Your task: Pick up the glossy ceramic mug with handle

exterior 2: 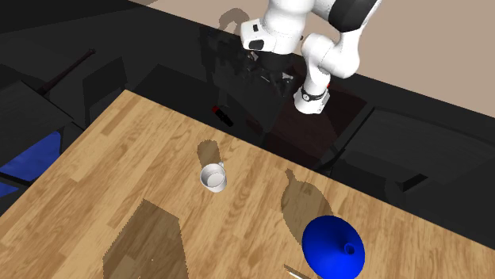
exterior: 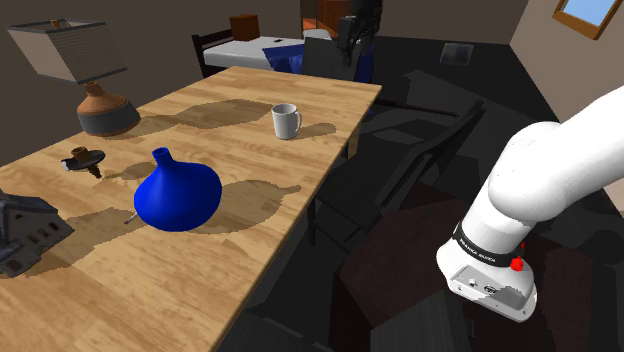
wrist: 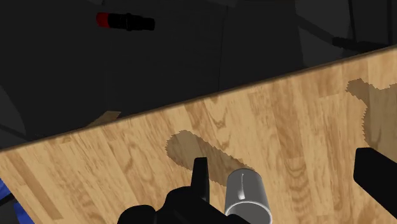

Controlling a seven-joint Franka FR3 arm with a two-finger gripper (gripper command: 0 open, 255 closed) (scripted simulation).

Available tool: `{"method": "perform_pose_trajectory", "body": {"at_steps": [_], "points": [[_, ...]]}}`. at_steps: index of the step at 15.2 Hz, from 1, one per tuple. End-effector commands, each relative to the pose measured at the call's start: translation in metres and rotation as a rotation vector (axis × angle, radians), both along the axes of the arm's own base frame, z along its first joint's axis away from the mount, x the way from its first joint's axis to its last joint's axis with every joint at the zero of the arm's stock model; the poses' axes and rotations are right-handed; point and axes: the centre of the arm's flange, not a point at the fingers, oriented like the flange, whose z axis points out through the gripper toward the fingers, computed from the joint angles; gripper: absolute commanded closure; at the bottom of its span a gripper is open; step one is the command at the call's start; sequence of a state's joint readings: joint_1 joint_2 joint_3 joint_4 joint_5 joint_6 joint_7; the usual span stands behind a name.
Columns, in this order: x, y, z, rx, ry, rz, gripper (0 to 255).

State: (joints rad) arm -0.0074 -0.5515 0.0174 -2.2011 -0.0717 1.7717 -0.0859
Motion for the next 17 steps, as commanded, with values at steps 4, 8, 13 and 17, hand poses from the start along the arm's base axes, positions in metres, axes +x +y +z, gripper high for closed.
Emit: {"method": "perform_pose_trajectory", "body": {"at_steps": [4, 8, 13, 17], "points": [[0.059, 0.010, -0.037, 0.003, 0.027, -0.006, 0], [0.106, 0.020, -0.065, 0.005, 0.049, -0.011, 0], [0.163, 0.032, -0.102, 0.007, 0.076, -0.017, 0], [0.208, 0.041, -0.133, 0.009, 0.098, -0.022, 0]]}}
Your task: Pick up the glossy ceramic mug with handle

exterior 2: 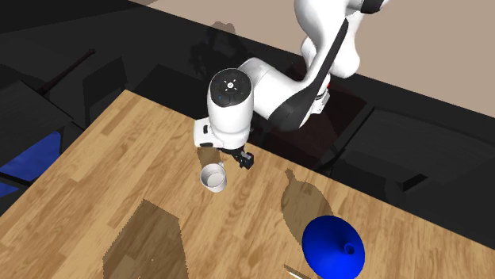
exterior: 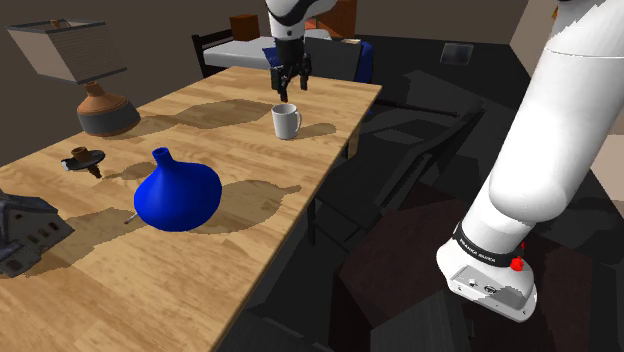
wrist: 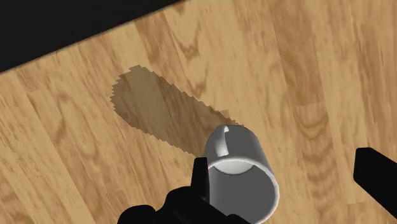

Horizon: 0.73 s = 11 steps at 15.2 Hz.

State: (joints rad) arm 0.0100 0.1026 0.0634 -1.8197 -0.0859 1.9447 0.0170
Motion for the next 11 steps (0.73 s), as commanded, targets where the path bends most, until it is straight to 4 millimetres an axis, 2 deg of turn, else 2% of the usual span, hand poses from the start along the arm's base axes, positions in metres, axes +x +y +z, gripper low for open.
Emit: {"method": "perform_pose_trajectory", "body": {"at_steps": [1, 6, 11], "points": [[0.021, 0.006, -0.018, 0.001, 0.011, -0.003, 0], [0.077, 0.017, -0.058, 0.004, 0.038, -0.009, 0], [0.080, 0.018, -0.082, 0.004, 0.040, -0.009, 0]]}}
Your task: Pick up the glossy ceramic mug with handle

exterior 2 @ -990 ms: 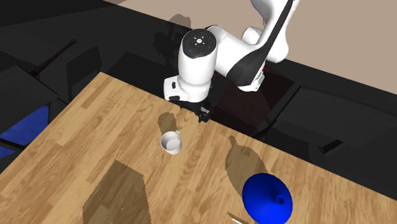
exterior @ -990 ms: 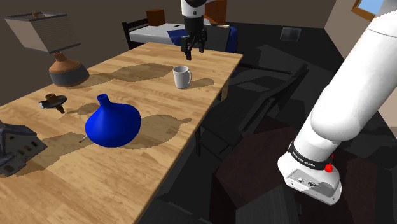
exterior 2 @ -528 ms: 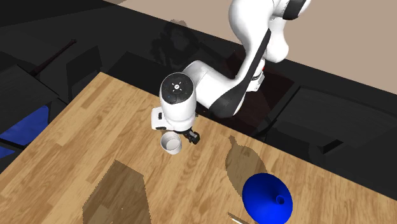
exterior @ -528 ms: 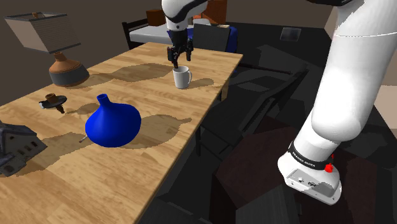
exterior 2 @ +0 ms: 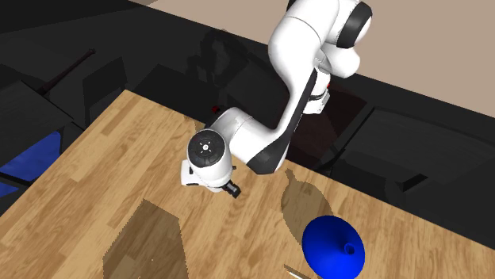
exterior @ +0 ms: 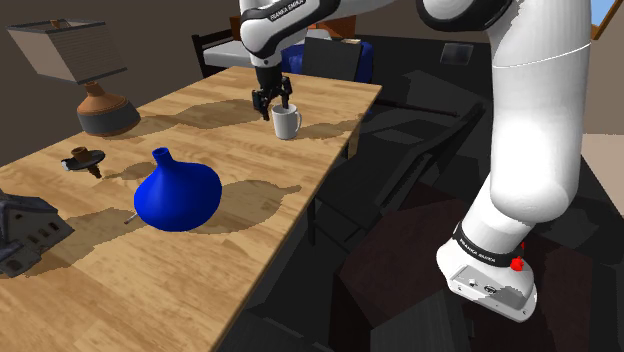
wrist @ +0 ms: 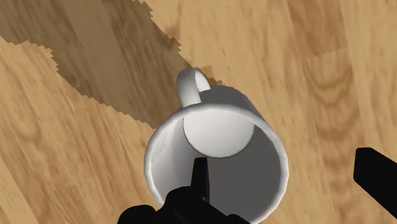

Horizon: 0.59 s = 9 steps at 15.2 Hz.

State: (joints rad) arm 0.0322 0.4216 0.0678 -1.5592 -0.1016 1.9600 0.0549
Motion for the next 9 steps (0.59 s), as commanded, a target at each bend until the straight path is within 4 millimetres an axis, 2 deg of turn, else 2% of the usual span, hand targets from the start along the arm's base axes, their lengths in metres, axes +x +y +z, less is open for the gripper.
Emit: {"method": "perform_pose_trajectory", "body": {"at_steps": [1, 3, 5, 6, 9], "points": [[0.000, -0.001, -0.009, 0.000, 0.000, 0.000, 0], [0.000, -0.001, -0.023, 0.000, 0.000, 0.000, 0], [0.000, -0.001, -0.023, 0.000, 0.000, 0.000, 0], [0.000, 0.000, -0.023, 0.000, 0.000, 0.000, 255], [0.000, 0.000, -0.023, 0.000, 0.000, 0.000, 255]]}}
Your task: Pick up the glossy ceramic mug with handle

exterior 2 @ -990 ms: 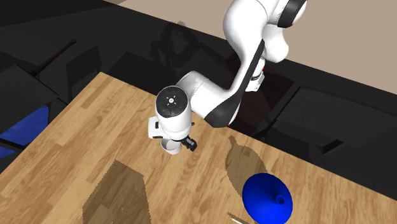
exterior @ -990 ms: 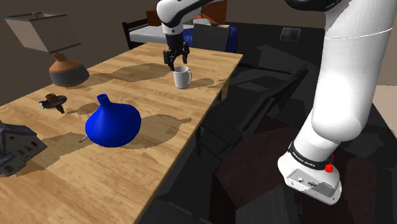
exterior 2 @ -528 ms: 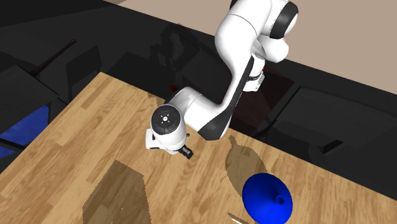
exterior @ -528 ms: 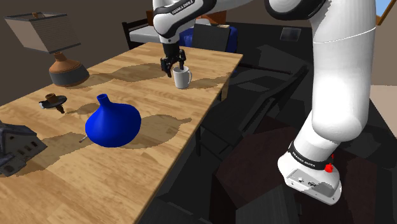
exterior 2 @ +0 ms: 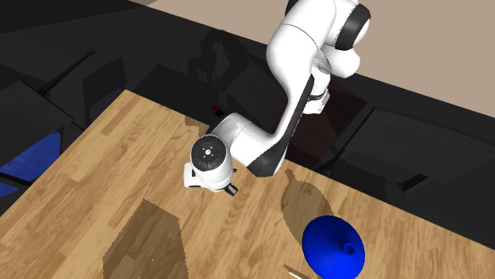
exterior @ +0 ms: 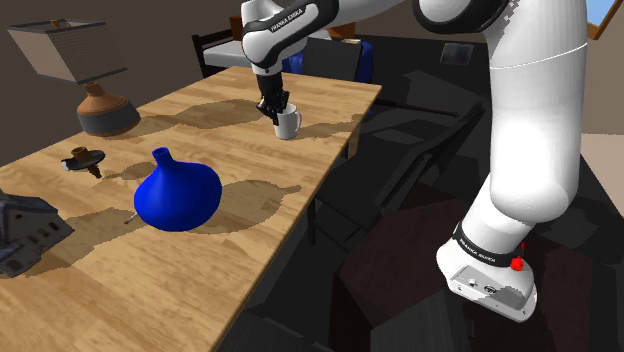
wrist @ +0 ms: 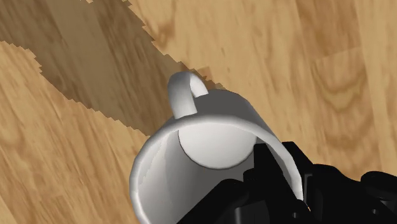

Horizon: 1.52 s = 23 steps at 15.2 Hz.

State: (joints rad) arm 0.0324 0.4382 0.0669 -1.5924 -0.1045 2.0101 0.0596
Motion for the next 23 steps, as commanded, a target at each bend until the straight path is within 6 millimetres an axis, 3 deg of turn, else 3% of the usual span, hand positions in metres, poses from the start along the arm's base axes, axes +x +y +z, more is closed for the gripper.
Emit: {"method": "perform_pose_trajectory", "body": {"at_steps": [1, 6, 21, 23], "points": [[0.000, 0.000, 0.000, 0.000, 0.000, 0.000, 255], [0.000, -0.001, -0.001, 0.000, 0.000, 0.000, 255], [0.000, -0.001, 0.079, 0.000, 0.000, 0.000, 255], [0.000, -0.001, 0.079, 0.000, 0.000, 0.000, 255]]}}
